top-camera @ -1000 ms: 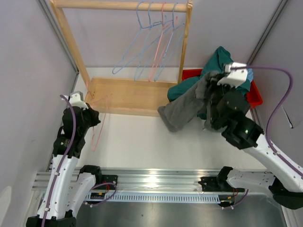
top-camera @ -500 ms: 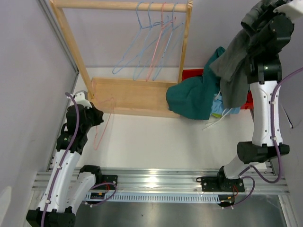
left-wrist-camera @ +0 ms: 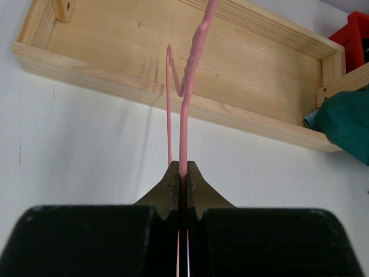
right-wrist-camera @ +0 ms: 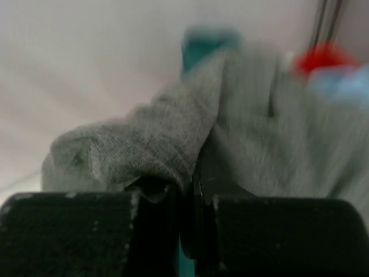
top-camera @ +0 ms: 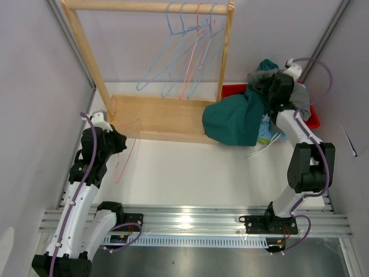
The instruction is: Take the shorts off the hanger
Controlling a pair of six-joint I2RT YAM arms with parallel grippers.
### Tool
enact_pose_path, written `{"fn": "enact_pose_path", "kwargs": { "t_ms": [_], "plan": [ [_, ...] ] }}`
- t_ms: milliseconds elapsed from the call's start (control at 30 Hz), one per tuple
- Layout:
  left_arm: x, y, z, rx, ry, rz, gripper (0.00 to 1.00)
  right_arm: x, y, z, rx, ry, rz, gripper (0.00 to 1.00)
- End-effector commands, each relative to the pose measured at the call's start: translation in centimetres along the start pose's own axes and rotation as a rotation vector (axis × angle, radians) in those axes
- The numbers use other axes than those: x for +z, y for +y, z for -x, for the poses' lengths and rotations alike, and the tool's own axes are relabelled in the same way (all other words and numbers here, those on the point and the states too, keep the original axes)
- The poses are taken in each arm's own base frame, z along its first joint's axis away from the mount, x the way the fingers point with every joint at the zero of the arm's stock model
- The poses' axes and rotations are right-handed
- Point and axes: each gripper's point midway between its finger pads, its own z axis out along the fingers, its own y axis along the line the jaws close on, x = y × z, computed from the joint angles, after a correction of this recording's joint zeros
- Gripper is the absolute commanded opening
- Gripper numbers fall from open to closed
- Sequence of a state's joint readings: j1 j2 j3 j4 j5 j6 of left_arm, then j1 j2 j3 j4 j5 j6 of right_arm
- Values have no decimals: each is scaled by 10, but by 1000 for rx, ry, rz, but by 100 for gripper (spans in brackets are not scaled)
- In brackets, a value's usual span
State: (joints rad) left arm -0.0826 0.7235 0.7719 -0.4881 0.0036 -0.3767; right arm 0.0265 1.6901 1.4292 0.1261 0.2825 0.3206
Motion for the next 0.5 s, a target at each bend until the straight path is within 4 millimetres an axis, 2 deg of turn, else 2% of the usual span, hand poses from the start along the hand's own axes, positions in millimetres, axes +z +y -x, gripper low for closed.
{"fn": "enact_pose_path", "kwargs": {
  "t_ms": [0,33,67,167,200,267,300,333,367,400,433,467],
  "plan": [
    [1,-6,8,-11,-33,-22,0,-23,24,-18,145,-46,109,0],
    [1,-3,10,-10,-43,-3,0,-25,25,-34,149,-20,105,0],
    [1,-3,10,-10,-43,1,0,-27,16,-59,153,24,83,0],
    [0,-3,11,-6,-50,5,0,-26,-2,-87,181,63,50,0],
    [-1,-2,12,-2,-54,12,0,-25,-9,-103,178,91,46,0],
    [-2,-2,12,1,-56,17,0,-21,-26,-114,188,132,14,0],
    [-3,-2,14,8,-65,19,0,-20,-24,-120,196,166,43,0],
    [-4,-1,18,10,-77,29,0,-21,-24,-121,200,183,60,5],
    [-5,0,21,13,-87,37,0,-19,-36,-116,212,184,50,22],
    [-5,2,19,17,-76,47,0,-20,-37,-113,213,180,61,73],
    [-8,-1,28,15,-95,45,0,-25,-36,-102,212,156,65,99],
    [-8,-1,30,14,-96,46,0,-28,-36,-95,205,140,65,99]
  ]
}}
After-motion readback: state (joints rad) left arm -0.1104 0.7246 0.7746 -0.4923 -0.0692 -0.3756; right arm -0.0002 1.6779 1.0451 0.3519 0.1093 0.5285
